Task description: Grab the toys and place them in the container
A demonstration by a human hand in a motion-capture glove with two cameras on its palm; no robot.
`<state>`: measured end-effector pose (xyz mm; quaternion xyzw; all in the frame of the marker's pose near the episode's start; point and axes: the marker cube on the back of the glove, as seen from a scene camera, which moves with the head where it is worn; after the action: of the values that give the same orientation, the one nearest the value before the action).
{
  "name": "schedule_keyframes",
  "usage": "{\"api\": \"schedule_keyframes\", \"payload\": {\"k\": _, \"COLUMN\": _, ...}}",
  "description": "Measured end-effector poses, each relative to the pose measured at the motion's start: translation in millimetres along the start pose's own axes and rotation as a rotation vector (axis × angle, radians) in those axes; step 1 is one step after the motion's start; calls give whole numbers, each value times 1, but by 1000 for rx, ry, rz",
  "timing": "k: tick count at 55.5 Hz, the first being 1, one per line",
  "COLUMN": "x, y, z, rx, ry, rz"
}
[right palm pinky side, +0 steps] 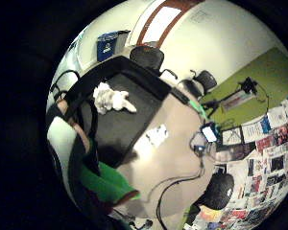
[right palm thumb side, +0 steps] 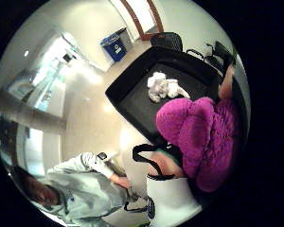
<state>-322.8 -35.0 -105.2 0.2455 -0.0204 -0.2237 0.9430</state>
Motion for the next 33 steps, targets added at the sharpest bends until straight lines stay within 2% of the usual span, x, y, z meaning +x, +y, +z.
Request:
{"api": "schedule_keyframes", "payload": {"k": 11, "x": -26, "y": -31, "z": 35, "rx": -83, "ry": -79, "rz": 3}}
{"api": "schedule_keyframes", "payload": {"k": 16, "x": -26, "y": -32, "z": 52, "rx": -258, "ry": -104, "rz": 17}}
{"api": "schedule_keyframes", "payload": {"k": 21, "x": -27, "y": -19, "z": 66, "rx": -396, "ry": -60, "rz": -45}}
{"api": "schedule_keyframes", "payload": {"k": 26, "x": -24, "y": -4, "z": 59, "rx": -391, "ry": -131, "rz": -70}}
{"api": "schedule_keyframes", "payload": {"k": 33, "x": 6, "y": 12, "z": 42, "rx": -354, "ry": -157, "rz": 11}}
